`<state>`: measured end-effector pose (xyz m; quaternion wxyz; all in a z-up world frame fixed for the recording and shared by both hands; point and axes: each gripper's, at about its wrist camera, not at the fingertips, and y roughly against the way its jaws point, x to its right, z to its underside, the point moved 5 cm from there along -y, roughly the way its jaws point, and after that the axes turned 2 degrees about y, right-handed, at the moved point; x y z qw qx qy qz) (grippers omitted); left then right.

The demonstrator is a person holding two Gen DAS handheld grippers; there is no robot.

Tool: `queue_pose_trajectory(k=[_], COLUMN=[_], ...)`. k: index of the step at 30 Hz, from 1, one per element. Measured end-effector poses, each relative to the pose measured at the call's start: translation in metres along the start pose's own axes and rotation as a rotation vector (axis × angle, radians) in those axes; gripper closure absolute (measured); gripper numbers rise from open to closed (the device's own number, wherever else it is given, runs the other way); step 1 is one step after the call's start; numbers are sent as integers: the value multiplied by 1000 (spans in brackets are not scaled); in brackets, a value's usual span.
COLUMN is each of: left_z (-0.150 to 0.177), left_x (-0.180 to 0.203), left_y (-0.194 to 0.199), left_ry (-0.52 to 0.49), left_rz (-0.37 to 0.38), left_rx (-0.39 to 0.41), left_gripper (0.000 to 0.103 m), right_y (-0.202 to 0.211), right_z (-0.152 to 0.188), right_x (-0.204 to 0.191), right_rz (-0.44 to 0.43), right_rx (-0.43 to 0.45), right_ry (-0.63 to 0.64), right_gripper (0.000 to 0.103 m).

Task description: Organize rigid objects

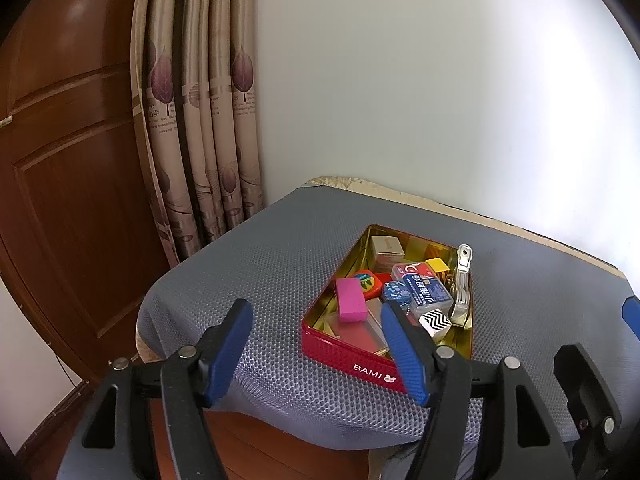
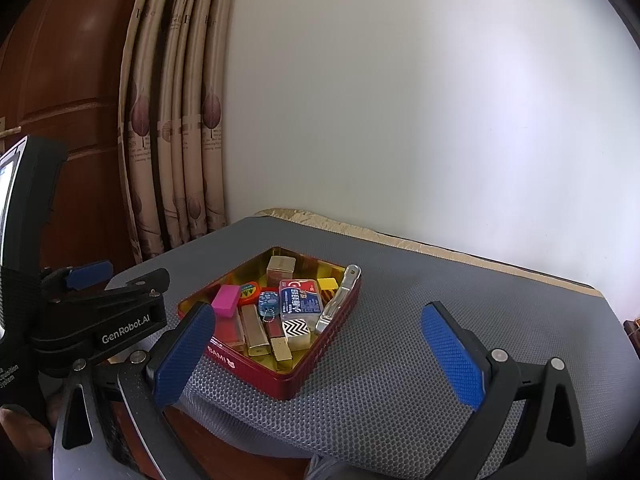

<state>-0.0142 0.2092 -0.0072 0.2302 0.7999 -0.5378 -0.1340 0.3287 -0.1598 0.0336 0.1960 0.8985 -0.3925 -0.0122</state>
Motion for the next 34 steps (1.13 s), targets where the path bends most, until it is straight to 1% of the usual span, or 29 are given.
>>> queue_pose_trajectory(k=[5,8,9,10,11,14,17,23,28,34], left_z=[1,1,2,2,2,1,2,1,1,-1], left_x=[2,2,3,3,3,2,1,5,7,7], left_y=[-1,0,0,0,0,4,6,13,15,13], left_ry=[-5,-8,-10,-11,-10,-4,5,-20,-28,-32], left_rz=[2,3,1,3,4,-9,-7,-15,-4,-11], left_rx=[-12,-5,0,3,5,46,62,108,107,89], left_gripper=[34,33,32,25,23,22,22,22,22,22], right_y=[0,1,1,0,0,0,0,1,0,0], right_z=[2,3,2,2,2,2,2,1,1,0], right_x=[1,2,2,2,2,2,2,3,4,6], right_rz=[-1,-1,-1,-3,-4,-4,-5,-9,-11,-8], right_rx=[-6,-5,-4,-4,-5,-6,-5,0,-2,1], right_ry=[4,5,6,7,6,8,7,9,4,6], right_gripper=[1,1,1,1,1,1,1,1,1,1])
